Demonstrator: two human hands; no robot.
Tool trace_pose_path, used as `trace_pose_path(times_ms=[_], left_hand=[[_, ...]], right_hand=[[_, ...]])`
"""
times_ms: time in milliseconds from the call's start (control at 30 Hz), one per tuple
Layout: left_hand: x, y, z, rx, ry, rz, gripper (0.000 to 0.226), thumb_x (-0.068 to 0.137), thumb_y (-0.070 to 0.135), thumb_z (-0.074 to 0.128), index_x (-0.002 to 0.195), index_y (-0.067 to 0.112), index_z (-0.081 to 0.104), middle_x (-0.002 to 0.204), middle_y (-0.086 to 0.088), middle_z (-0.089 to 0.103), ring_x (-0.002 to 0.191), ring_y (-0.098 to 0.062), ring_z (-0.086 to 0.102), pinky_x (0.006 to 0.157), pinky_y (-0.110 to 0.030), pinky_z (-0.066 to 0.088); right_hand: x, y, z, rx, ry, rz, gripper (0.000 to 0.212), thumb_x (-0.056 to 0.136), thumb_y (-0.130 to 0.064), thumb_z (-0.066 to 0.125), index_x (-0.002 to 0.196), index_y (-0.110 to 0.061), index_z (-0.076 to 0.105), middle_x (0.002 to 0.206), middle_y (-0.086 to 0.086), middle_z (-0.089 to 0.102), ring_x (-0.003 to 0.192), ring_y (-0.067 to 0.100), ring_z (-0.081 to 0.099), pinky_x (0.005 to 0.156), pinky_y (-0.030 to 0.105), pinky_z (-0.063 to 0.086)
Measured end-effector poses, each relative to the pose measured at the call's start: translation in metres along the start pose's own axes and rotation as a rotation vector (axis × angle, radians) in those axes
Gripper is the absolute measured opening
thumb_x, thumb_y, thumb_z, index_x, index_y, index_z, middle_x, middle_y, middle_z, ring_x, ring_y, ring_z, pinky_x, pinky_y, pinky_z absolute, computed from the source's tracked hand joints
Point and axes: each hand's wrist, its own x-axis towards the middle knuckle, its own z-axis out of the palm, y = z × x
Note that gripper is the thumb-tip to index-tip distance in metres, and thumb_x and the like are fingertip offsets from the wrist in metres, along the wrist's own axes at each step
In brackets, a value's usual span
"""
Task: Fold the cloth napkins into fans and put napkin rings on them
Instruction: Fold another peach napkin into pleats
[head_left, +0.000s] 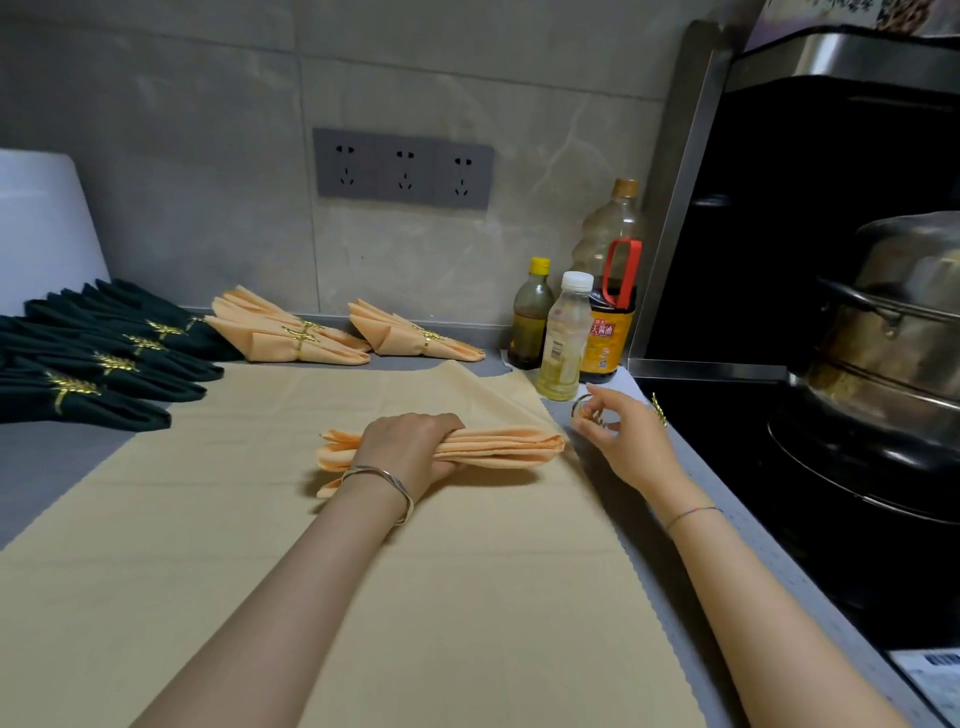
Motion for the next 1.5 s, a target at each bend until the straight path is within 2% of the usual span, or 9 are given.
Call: trace_pose_path(times_ms=[67, 167, 333, 533, 767, 900, 1100, 1333, 1500], left_hand=[[-0.001, -0.004, -0.001, -0.007, 0.001, -0.028, 0.029, 0.093, 0.044, 0.053, 0.120, 0.036, 0.055, 0.117, 0.006, 0.064, 0.110, -0.019, 0.056, 0.079, -0.026, 0.038], [-0.002, -0.009, -0.003, -0.016, 0.006, -0.054, 0.027, 0.093, 0.044, 0.054, 0.119, 0.037, 0.055, 0.115, 0.007, 0.064, 0.109, -0.019, 0.057, 0.079, -0.026, 0.039], [-0.003, -0.006, -0.004, 0.004, -0.015, -0.040, 0.027, 0.093, 0.042, 0.053, 0.120, 0.036, 0.056, 0.117, 0.007, 0.064, 0.111, -0.019, 0.056, 0.080, -0.026, 0.039], [-0.004, 0.000, -0.005, 0.031, -0.045, 0.039, 0.024, 0.094, 0.039, 0.052, 0.118, 0.037, 0.057, 0.115, 0.008, 0.064, 0.110, -0.017, 0.057, 0.077, -0.024, 0.035], [-0.004, 0.012, -0.004, 0.042, -0.019, 0.072, 0.025, 0.094, 0.044, 0.050, 0.116, 0.036, 0.059, 0.114, 0.007, 0.065, 0.109, -0.017, 0.057, 0.073, -0.023, 0.032], [-0.003, 0.002, -0.005, 0.019, -0.011, -0.012, 0.025, 0.093, 0.044, 0.052, 0.116, 0.036, 0.058, 0.114, 0.006, 0.065, 0.109, -0.019, 0.057, 0.074, -0.025, 0.034], [-0.004, 0.002, -0.003, 0.036, -0.010, 0.021, 0.032, 0.091, 0.043, 0.056, 0.122, 0.036, 0.053, 0.118, 0.008, 0.063, 0.113, -0.016, 0.055, 0.088, -0.027, 0.037], [-0.002, -0.003, -0.004, 0.035, -0.025, 0.041, 0.025, 0.095, 0.042, 0.050, 0.118, 0.038, 0.059, 0.116, 0.011, 0.065, 0.112, -0.014, 0.056, 0.085, -0.026, 0.036], [-0.003, -0.003, -0.006, 0.009, -0.027, 0.055, 0.027, 0.095, 0.044, 0.051, 0.121, 0.039, 0.057, 0.117, 0.012, 0.064, 0.111, -0.014, 0.056, 0.085, -0.025, 0.036]], right_hand=[[-0.002, -0.002, -0.006, 0.104, -0.085, 0.005, 0.020, 0.085, -0.017, 0.068, 0.071, -0.014, 0.055, 0.121, 0.005, 0.063, 0.120, 0.017, 0.054, 0.091, 0.032, 0.047], [-0.008, -0.004, -0.016, 0.189, -0.319, 0.017, 0.027, 0.083, -0.015, 0.071, 0.065, -0.016, 0.051, 0.100, 0.001, 0.070, 0.112, 0.010, 0.060, 0.093, 0.031, 0.049], [-0.016, -0.016, -0.022, 0.390, -0.513, 0.067, 0.018, 0.079, -0.010, 0.074, 0.084, -0.006, 0.057, 0.117, -0.003, 0.065, 0.096, 0.009, 0.068, 0.089, 0.028, 0.053], [-0.022, -0.028, -0.015, 0.394, -0.528, 0.022, 0.039, 0.074, -0.021, 0.079, 0.106, -0.019, 0.056, 0.115, -0.004, 0.062, 0.094, 0.023, 0.067, 0.089, 0.034, 0.054], [-0.033, -0.043, 0.002, 0.350, -0.459, -0.109, 0.034, 0.078, -0.029, 0.076, 0.107, -0.022, 0.058, 0.105, -0.013, 0.065, 0.093, -0.003, 0.059, 0.076, 0.014, 0.048], [-0.030, -0.037, -0.003, 0.071, -0.467, -0.191, 0.053, 0.070, -0.039, 0.081, 0.117, -0.038, 0.054, 0.106, -0.020, 0.061, 0.095, -0.002, 0.056, 0.084, 0.018, 0.048], [-0.028, -0.043, 0.001, -0.138, -0.293, -0.349, 0.019, 0.083, -0.034, 0.070, 0.101, -0.031, 0.070, 0.091, -0.016, 0.070, 0.080, 0.002, 0.060, 0.073, 0.029, 0.054], [-0.030, -0.040, 0.000, -0.083, -0.400, -0.298, 0.045, 0.075, -0.042, 0.076, 0.114, -0.041, 0.054, 0.109, -0.015, 0.064, 0.094, 0.004, 0.058, 0.081, 0.025, 0.051], [-0.031, -0.047, 0.005, -0.210, -0.262, -0.388, 0.027, 0.083, -0.035, 0.070, 0.109, -0.030, 0.065, 0.100, -0.015, 0.068, 0.088, 0.005, 0.059, 0.077, 0.029, 0.052]])
